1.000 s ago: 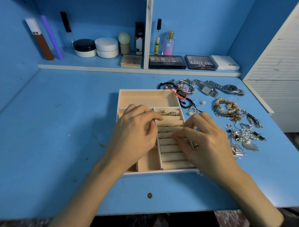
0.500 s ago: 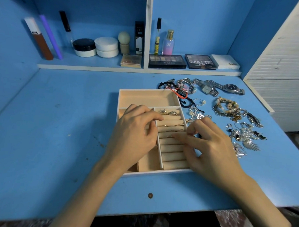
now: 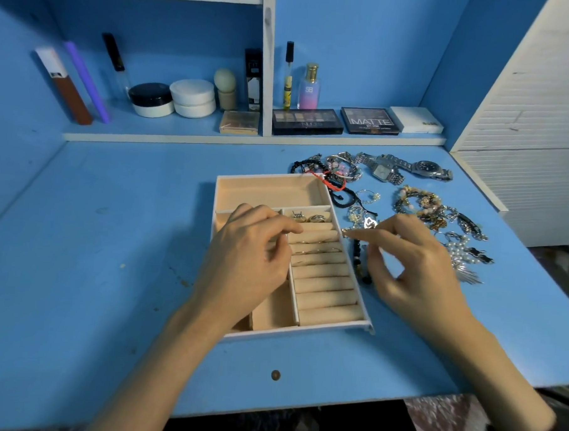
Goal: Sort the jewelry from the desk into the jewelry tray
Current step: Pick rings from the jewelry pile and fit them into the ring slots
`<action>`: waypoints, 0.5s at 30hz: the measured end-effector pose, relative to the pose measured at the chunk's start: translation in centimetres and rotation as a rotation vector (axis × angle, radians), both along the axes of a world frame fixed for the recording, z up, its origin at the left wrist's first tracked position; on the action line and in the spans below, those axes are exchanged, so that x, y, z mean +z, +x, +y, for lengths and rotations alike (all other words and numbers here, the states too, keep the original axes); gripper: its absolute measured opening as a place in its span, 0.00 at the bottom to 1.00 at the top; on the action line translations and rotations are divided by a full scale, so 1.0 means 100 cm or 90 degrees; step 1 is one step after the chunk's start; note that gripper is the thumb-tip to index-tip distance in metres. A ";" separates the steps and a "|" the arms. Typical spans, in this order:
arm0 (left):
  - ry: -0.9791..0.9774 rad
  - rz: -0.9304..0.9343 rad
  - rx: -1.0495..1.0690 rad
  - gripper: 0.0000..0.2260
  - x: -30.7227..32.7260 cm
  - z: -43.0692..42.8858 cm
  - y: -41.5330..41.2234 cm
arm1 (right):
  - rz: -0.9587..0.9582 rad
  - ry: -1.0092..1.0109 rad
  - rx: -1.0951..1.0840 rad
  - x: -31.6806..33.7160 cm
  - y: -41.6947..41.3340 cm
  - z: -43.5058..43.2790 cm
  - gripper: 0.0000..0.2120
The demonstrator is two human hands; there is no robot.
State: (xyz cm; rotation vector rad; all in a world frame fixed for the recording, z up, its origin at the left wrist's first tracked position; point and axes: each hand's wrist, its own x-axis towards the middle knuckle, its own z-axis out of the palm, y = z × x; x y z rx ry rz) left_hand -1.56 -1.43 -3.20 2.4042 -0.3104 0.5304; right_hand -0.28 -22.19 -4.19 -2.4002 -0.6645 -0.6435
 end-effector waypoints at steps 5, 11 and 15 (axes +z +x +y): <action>0.013 -0.021 -0.021 0.08 0.013 -0.016 0.005 | 0.060 0.142 -0.110 0.007 0.016 -0.042 0.13; 0.058 0.036 -0.111 0.08 0.025 -0.055 0.029 | 0.069 0.227 -0.172 -0.002 0.026 -0.066 0.13; 0.133 0.097 -0.170 0.09 0.028 -0.080 0.054 | 0.038 0.242 -0.169 -0.009 0.025 -0.064 0.13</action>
